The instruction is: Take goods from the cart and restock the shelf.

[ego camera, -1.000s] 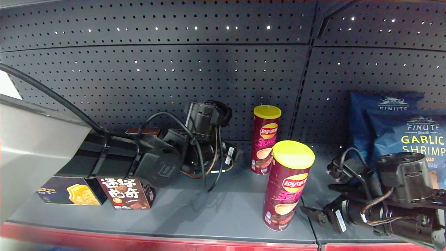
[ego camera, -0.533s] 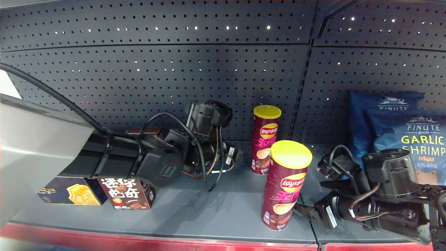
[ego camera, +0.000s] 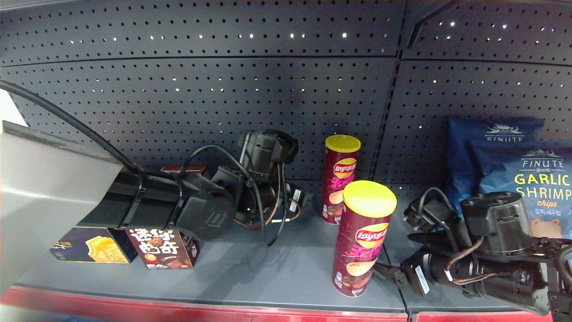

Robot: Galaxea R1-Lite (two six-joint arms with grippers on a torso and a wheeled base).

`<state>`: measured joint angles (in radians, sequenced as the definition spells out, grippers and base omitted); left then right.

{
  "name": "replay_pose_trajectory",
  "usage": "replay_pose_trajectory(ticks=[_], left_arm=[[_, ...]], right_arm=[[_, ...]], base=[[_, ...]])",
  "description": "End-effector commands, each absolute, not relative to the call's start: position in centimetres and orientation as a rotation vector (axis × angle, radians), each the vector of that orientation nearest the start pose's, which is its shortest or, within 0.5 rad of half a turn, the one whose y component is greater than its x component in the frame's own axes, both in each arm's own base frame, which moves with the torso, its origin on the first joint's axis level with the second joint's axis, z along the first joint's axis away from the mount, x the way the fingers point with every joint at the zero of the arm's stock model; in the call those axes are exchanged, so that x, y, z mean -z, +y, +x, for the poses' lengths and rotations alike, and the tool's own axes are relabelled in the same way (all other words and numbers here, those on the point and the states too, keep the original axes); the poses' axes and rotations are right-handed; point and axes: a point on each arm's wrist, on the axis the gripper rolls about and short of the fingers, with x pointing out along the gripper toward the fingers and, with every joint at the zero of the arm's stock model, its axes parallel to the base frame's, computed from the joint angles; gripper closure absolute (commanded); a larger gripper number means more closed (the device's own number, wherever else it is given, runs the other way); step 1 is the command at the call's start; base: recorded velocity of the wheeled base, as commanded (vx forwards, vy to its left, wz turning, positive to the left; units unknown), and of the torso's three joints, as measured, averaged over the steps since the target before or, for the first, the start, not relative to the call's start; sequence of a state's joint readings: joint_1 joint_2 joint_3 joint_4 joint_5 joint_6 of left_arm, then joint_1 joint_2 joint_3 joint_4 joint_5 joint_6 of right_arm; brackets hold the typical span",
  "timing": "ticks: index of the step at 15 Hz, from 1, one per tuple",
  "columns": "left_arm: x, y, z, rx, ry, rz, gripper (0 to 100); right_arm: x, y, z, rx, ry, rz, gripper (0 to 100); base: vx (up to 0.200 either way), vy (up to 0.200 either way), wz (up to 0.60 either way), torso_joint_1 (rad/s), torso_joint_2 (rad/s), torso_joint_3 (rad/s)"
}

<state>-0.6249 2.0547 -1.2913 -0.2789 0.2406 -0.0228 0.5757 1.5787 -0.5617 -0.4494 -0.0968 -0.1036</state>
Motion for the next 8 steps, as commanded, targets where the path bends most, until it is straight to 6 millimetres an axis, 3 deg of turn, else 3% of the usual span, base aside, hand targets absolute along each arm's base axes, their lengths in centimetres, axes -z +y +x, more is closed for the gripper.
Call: replay_pose_trajectory(ticks=[1,8], left_arm=[[-15.1,-23.5,33.4,0.372,0.450,0.184,0],[-15.6,-23.5,33.2,0.374,0.436,0.180,0]], right_arm=[[-13.6,13.2,20.6,-0.497,0.517,-0.290,0],[-14.2,12.1,20.5,-0.463,0.496,-0.273,0]], base=[[0.000,0.000,0.00,0.000,0.00,0.000],[0.000,0.000,0.00,0.000,0.00,0.000]])
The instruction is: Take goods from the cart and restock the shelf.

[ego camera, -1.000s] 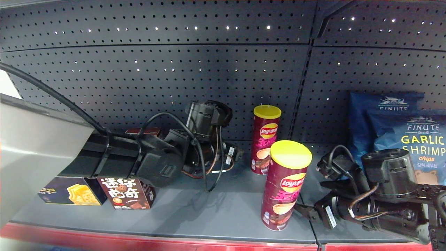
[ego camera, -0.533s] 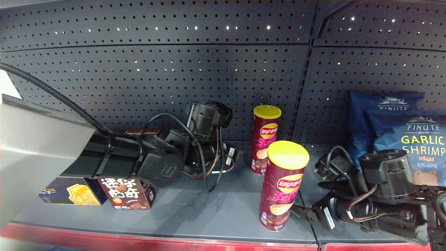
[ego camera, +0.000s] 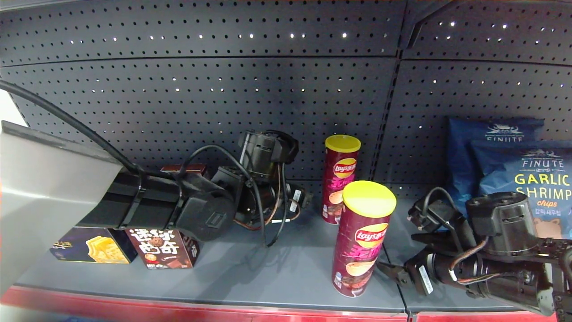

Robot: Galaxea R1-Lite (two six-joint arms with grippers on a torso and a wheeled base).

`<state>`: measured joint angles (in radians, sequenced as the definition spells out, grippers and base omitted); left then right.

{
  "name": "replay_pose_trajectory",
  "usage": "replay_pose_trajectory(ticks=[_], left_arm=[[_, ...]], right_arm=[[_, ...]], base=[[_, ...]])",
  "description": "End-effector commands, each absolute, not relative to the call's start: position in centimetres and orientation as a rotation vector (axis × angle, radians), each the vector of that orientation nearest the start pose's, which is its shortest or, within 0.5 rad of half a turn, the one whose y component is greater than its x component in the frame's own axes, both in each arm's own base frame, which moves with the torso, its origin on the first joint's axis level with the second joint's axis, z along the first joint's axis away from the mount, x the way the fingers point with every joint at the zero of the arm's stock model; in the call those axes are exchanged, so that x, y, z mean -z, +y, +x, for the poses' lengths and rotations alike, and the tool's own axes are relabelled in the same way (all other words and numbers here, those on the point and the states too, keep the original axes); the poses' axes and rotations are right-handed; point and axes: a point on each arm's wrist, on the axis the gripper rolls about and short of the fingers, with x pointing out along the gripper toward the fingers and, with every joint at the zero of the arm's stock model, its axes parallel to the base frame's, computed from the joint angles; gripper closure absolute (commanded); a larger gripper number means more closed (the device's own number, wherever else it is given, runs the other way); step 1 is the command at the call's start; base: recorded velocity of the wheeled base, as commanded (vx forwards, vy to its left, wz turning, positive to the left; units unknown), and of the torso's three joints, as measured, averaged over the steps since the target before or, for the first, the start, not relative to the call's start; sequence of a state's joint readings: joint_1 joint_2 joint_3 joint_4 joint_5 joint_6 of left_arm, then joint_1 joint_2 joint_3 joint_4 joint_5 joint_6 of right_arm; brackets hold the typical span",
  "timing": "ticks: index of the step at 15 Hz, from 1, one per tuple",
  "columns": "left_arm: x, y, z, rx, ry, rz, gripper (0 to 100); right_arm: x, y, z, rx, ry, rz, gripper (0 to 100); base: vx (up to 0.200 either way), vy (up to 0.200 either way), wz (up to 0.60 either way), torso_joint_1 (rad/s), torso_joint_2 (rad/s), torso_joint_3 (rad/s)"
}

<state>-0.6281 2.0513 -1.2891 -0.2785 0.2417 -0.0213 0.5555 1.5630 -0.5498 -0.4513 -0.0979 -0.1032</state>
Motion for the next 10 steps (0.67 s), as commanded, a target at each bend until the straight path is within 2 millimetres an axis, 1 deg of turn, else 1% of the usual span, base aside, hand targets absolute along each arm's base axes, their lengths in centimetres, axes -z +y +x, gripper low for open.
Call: replay_pose_trajectory(ticks=[1,2,3,5,6,8,9,10], left_arm=[[-16.2,-23.4,33.0,0.375,0.422,0.176,0],[-16.7,-23.3,32.9,0.373,0.413,0.173,0],[-17.4,-23.1,32.5,0.369,0.398,0.168,0],[-18.8,-22.5,31.8,0.354,0.372,0.157,0],[-19.8,-22.0,31.1,0.354,0.352,0.148,0],[-20.2,-21.3,30.2,0.342,0.348,0.148,0],[-20.6,-20.5,28.9,0.340,0.349,0.150,0],[-20.8,-20.1,28.4,0.340,0.346,0.148,0]], right_arm=[[-14.6,11.8,20.7,-0.448,0.480,-0.263,0],[-14.9,11.6,20.8,-0.435,0.472,-0.257,0],[-15.7,11.1,20.9,-0.415,0.432,-0.239,0],[-17.1,10.1,20.5,-0.385,0.371,-0.213,0],[-18.0,9.2,19.8,-0.361,0.332,-0.197,0],[-19.0,8.5,19.1,-0.342,0.289,-0.167,0],[-19.8,8.0,18.1,-0.337,0.250,-0.151,0],[-20.1,7.7,17.8,-0.332,0.237,-0.147,0]], base=[[0.000,0.000,0.00,0.000,0.00,0.000],[0.000,0.000,0.00,0.000,0.00,0.000],[0.000,0.000,0.00,0.000,0.00,0.000],[0.000,0.000,0.00,0.000,0.00,0.000],[0.000,0.000,0.00,0.000,0.00,0.000],[0.000,0.000,0.00,0.000,0.00,0.000],[0.000,0.000,0.00,0.000,0.00,0.000],[0.000,0.000,0.00,0.000,0.00,0.000]])
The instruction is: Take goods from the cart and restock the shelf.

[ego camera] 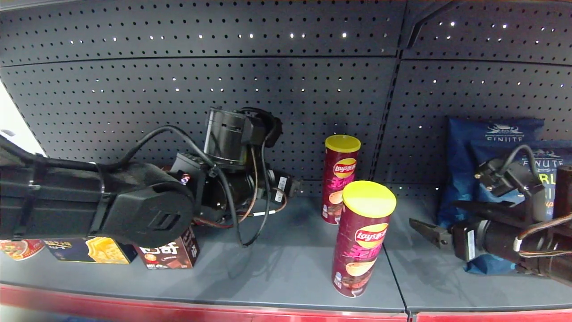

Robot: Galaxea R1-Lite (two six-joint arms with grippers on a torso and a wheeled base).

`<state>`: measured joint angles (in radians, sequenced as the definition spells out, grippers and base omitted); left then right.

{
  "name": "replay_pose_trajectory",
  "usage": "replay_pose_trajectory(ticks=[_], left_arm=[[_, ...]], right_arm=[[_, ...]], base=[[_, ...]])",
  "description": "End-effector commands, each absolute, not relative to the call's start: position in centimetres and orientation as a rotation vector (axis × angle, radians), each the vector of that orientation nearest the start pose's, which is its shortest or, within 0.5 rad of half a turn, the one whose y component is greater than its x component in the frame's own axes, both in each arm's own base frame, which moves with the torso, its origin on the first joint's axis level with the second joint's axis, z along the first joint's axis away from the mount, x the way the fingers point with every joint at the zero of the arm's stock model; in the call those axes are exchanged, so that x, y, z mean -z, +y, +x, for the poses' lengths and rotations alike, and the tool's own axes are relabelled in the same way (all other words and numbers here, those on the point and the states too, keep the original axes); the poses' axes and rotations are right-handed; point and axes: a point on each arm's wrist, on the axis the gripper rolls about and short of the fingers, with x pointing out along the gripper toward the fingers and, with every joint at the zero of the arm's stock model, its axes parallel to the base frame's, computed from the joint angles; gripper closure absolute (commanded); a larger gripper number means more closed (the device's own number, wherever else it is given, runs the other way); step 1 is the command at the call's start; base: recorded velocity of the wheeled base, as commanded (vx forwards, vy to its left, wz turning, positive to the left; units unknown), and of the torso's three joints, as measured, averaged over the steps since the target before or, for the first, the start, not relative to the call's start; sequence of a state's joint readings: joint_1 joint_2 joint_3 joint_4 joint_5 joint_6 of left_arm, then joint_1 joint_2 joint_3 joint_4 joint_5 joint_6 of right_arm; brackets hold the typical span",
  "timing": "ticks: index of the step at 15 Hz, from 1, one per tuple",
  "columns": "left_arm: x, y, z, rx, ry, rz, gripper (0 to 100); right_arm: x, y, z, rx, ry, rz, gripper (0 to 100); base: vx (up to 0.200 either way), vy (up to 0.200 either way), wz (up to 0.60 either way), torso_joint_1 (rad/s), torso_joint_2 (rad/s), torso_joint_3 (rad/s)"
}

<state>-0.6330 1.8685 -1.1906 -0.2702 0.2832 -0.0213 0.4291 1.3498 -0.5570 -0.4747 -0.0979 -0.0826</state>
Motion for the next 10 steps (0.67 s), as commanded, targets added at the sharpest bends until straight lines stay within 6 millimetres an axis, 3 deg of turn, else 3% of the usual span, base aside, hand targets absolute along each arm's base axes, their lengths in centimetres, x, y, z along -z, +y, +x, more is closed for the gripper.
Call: replay_pose_trajectory(ticks=[1,5,10], left_arm=[[-21.6,-19.2,27.2,0.337,0.331,0.139,0],[-23.3,-16.6,24.1,0.328,0.289,0.115,0],[-25.0,-11.5,19.8,0.263,0.220,0.072,0]], right_arm=[[-20.6,7.3,17.0,-0.325,0.208,-0.139,0],[-22.2,6.8,15.9,-0.291,0.133,-0.123,0],[-23.2,6.8,13.5,-0.271,0.057,-0.107,0]], base=[[0.000,0.000,0.00,0.000,0.00,0.000],[0.000,0.000,0.00,0.000,0.00,0.000],[0.000,0.000,0.00,0.000,0.00,0.000]])
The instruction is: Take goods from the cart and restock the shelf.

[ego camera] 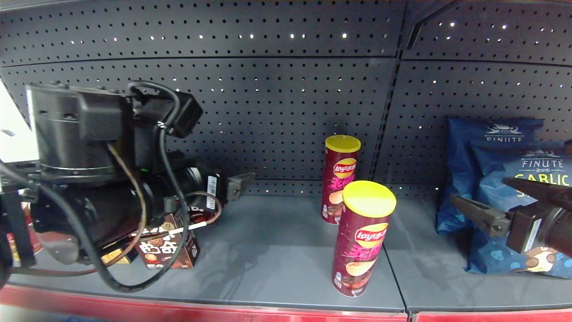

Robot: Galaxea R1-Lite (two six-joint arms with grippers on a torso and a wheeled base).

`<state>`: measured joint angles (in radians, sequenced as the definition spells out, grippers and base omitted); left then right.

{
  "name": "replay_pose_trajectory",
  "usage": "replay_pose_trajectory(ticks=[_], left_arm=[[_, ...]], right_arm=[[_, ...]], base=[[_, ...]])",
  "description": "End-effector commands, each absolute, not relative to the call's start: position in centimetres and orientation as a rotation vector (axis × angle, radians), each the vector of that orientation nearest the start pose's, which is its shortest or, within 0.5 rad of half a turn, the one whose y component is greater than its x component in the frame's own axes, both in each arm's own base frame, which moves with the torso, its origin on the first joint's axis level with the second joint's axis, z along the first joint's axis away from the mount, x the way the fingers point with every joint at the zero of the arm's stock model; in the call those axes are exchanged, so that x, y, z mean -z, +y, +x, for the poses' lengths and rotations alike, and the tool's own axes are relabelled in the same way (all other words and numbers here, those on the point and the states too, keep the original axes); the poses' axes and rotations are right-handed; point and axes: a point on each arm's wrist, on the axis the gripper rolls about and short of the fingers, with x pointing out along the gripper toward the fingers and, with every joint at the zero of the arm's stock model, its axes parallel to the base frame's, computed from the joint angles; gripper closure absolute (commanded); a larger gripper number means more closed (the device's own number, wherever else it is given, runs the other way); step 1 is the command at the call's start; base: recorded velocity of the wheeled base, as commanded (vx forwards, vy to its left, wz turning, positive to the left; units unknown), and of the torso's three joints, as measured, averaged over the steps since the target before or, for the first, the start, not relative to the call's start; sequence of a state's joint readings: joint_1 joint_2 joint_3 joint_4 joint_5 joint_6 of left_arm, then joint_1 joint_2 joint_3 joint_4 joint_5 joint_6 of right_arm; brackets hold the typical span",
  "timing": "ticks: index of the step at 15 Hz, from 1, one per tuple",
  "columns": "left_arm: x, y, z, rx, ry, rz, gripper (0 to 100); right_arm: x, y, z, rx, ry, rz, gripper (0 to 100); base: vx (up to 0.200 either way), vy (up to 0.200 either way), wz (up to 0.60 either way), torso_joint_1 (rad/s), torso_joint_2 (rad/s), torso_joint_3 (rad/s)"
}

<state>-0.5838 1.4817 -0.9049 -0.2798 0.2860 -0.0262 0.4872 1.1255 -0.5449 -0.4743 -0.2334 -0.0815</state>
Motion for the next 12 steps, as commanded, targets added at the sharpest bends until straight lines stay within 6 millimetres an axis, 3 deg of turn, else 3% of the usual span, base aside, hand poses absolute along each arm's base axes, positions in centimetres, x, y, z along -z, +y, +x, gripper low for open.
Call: replay_pose_trajectory(ticks=[1,6,9,12], left_arm=[[-25.0,-10.8,19.5,0.248,0.214,0.071,0],[-25.6,-6.1,17.0,0.116,0.134,0.022,0],[-25.4,-3.3,14.8,0.025,0.088,0.002,0],[-24.5,-1.8,12.5,-0.034,0.066,0.018,0]], right_arm=[[-23.2,6.7,13.3,-0.254,0.053,-0.104,0],[-22.6,5.3,11.9,-0.148,0.041,-0.051,0],[-21.1,2.6,9.5,-0.002,0.019,-0.054,0],[-20.0,1.2,7.2,0.074,-0.022,-0.037,0]], base=[[0.000,0.000,0.00,0.000,0.00,0.000],[0.000,0.000,0.00,0.000,0.00,0.000],[0.000,0.000,0.00,0.000,0.00,0.000],[0.000,0.000,0.00,0.000,0.00,0.000]])
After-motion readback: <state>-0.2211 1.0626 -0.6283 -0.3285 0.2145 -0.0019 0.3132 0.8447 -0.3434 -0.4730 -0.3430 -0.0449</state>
